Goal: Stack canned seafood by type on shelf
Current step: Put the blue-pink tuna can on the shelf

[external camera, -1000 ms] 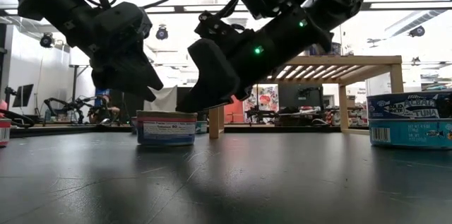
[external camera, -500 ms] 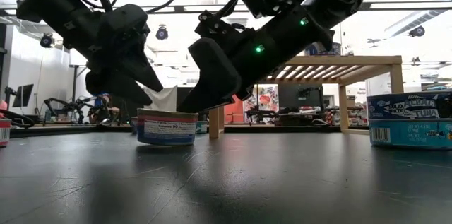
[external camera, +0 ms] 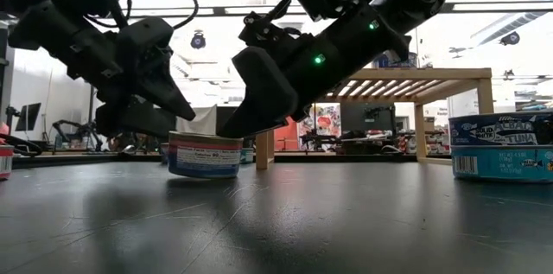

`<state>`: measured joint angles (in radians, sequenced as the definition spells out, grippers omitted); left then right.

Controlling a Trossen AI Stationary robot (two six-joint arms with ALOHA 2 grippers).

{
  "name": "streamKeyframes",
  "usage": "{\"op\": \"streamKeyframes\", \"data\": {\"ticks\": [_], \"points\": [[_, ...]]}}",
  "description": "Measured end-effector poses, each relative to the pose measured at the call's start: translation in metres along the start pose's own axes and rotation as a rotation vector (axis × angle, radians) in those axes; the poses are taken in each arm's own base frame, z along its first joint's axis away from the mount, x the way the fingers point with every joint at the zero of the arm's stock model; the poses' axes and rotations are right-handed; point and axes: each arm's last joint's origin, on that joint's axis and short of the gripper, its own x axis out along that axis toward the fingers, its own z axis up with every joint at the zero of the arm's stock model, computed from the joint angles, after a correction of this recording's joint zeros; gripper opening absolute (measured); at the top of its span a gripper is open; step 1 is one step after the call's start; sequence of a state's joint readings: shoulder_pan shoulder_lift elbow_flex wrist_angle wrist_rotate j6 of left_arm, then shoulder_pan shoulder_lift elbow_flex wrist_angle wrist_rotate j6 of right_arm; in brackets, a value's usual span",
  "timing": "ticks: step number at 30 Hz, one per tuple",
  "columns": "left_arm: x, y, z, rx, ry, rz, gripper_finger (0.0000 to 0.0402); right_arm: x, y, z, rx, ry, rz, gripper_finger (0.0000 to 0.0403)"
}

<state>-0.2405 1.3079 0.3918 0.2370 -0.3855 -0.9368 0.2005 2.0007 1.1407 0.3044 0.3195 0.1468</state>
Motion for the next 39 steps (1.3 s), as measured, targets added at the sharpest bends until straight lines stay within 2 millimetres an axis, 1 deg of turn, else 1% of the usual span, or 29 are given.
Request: {"op": "streamKeyframes", "data": {"ticks": [7, 14, 23, 26, 34, 39], "points": [[0.0, 0.0, 0.0, -0.002, -0.016, 0.005, 0.0238, 0.0, 0.0, -0.005, -0.006, 0.009, 0.003, 0.0013], [0.0, 0.0, 0.001, -0.002, -0.016, 0.005, 0.0238, -0.003, 0.006, -0.006, -0.023, 0.007, -0.018, 0.0013], [0.0, -0.001, 0.0, -0.002, 0.006, -0.011, 0.024, -0.003, 0.008, -0.007, -0.03, 0.006, -0.031, 0.0013], [0.0, -0.001, 0.0, 0.004, 0.005, -0.011, 0.0249, -0.004, 0.009, -0.008, -0.035, 0.008, -0.031, 0.0013], [0.0, -0.001, 0.0, 0.007, 0.0, -0.011, 0.029, -0.007, 0.014, -0.014, -0.048, 0.009, -0.06, 0.0013], [0.0, -0.004, 0.002, -0.013, -0.016, -0.042, 0.0306, -0.008, 0.017, -0.014, -0.054, 0.008, -0.064, 0.0013]]}}
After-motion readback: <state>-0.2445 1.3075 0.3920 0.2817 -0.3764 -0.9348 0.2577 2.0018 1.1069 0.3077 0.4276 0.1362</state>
